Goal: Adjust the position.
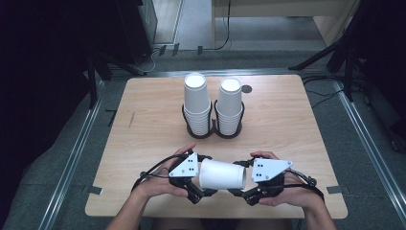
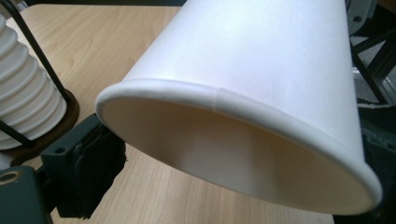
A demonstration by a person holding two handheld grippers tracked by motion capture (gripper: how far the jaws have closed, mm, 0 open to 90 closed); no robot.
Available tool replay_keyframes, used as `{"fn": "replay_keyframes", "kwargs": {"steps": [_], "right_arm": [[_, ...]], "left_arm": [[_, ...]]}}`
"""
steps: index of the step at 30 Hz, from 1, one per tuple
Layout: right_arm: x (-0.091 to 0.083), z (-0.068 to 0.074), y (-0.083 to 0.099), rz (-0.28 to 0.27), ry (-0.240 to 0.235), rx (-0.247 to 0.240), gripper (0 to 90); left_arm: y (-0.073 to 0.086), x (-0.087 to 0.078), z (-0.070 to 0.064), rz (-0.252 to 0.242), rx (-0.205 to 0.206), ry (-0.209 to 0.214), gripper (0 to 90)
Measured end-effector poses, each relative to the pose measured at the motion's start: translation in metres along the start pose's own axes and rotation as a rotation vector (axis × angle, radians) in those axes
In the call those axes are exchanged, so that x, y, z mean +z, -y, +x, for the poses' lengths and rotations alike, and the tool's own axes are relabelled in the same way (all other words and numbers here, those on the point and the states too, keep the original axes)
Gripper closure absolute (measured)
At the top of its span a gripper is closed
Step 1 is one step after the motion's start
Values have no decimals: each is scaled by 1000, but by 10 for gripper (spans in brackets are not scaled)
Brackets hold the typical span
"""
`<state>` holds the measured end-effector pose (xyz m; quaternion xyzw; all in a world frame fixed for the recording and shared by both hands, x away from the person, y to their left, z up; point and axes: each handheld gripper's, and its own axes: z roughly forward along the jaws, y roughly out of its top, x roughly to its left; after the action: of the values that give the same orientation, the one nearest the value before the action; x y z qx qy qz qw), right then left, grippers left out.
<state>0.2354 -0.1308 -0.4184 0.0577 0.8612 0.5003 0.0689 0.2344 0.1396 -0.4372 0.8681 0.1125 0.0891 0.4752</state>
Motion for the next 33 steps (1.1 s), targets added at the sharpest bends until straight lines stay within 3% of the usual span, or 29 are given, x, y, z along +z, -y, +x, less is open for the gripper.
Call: {"fn": "replay_keyframes", "kwargs": {"steps": [8,13,17,22,25,27,33], "right_arm": [[-2,-1,1,-24,28,-3,249],[-9,-3,1,-58,60,6,249],[-16,-6,0,-104,93,27,248],[-15,-8,-1,-136,131,48,247],[-12,-8,-1,-173,188,61,247],[-12,-9,-2,-188,202,62,246],[-10,-11,-1,-284,283,100,247]], "left_arm": [[-1,-3,2,-5,-19,-29,25],[0,-10,8,-32,-57,-58,25],[4,-18,15,-87,-121,-85,25],[8,-25,19,-123,-147,-114,26],[11,-31,21,-161,-174,-140,26],[13,-35,22,-187,-190,-151,25],[14,-44,23,-253,-232,-179,25]]}}
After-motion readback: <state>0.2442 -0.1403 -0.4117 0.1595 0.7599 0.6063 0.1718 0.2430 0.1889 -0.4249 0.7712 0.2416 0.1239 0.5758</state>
